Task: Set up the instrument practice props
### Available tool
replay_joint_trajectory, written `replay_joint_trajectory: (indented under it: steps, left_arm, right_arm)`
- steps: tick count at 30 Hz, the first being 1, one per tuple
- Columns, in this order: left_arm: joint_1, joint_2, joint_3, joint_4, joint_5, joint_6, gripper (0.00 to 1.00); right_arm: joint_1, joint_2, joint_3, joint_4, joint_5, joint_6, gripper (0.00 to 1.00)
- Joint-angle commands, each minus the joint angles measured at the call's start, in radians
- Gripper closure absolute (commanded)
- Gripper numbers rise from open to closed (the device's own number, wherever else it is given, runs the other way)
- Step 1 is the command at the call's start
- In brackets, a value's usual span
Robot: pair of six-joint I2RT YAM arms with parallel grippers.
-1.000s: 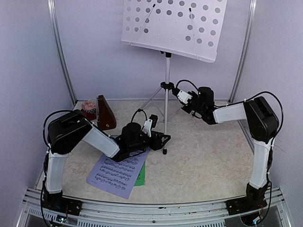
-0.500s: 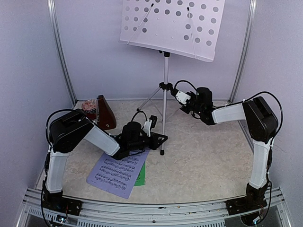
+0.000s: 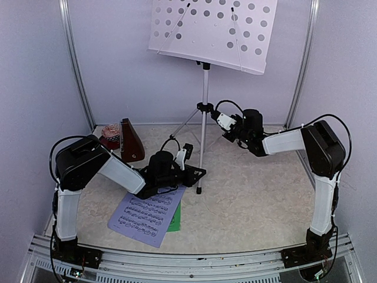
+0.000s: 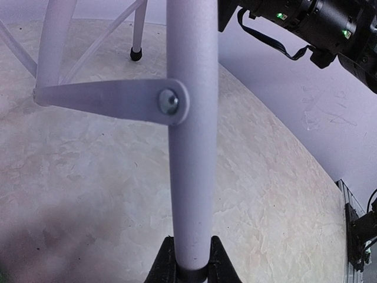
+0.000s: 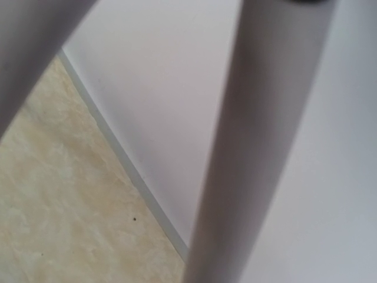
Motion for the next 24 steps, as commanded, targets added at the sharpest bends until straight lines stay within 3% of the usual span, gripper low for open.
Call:
replay_joint_trajectory:
  steps: [1,6,17,21,24]
  left_arm:
    - [-0.047,-0.059,0.006,0.169,0.052,-0.060,1.00]
    - [-0.051,0.006,0.007,0.238,0.030,-0.121,1.00]
    - [-0.073,0.066,0.016,0.219,-0.028,-0.110,1.00]
    - [-0.088,0.060,0.015,0.211,-0.045,-0.112,1.00]
    - [-0.093,0.061,0.015,0.208,-0.061,-0.122,1.00]
  right_arm:
    - [0.029,0.144,-0.069,-0.439,0.115,-0.110,1.00]
    - [0.032,0.153,-0.068,-0.503,0.169,-0.090,1.00]
    - [0.061,0.104,-0.169,-0.457,0.163,-0.082,0.99]
    - [0.068,0.064,-0.178,-0.442,0.184,-0.054,0.84]
    - [0.080,0.001,-0.203,-0.397,0.177,-0.022,0.61]
